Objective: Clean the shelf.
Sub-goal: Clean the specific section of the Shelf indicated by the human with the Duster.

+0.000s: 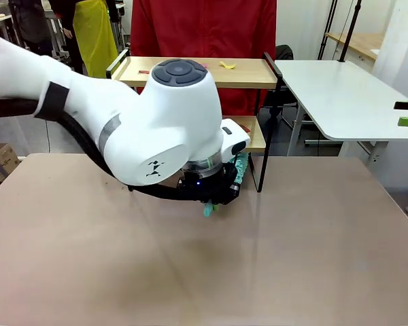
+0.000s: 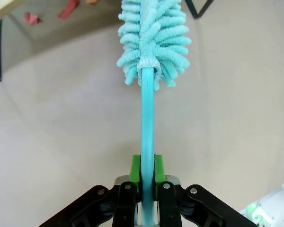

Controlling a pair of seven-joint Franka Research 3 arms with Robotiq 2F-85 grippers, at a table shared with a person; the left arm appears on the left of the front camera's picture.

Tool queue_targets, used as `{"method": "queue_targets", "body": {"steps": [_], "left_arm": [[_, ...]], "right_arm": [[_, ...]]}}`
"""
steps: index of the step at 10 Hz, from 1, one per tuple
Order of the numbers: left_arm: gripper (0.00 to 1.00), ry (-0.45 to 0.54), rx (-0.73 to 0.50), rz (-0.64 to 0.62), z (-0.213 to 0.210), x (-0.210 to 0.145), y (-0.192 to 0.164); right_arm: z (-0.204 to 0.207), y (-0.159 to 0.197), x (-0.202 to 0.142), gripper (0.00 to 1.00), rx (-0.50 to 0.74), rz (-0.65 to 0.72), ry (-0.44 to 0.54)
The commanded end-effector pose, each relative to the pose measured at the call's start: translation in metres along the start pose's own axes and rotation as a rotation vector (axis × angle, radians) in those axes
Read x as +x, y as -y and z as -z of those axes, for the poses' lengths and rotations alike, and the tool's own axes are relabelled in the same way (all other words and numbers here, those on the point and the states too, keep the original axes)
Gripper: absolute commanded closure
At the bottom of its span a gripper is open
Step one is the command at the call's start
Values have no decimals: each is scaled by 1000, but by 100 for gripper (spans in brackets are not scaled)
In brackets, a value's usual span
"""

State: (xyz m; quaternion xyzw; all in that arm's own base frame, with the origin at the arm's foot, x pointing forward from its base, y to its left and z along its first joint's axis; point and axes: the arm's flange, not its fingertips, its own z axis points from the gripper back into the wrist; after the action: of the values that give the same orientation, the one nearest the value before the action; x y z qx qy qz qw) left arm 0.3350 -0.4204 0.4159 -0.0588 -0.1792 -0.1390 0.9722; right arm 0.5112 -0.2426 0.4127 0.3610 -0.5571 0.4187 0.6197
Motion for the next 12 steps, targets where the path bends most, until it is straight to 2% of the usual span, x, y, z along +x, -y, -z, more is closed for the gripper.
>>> {"method": "queue_targets", "body": {"steps": [1,4,8,10,12], "left_arm": [[87,62,47,-44,8,14,23],[87,0,2,-82,30,26,33],[87,-79,43,-113,63,31,46],[87,-100,36,-131,69,33,48],[87,-86,23,-84,66,27,37]], "right_arm": [[1,-1,2,0,1,-3,2],[1,-1,2,0,1,-3,2],[1,-1,2,0,1,-3,2],[1,-1,2,0,1,-3,2],[1,-1,2,0,1,-3,2]]}}
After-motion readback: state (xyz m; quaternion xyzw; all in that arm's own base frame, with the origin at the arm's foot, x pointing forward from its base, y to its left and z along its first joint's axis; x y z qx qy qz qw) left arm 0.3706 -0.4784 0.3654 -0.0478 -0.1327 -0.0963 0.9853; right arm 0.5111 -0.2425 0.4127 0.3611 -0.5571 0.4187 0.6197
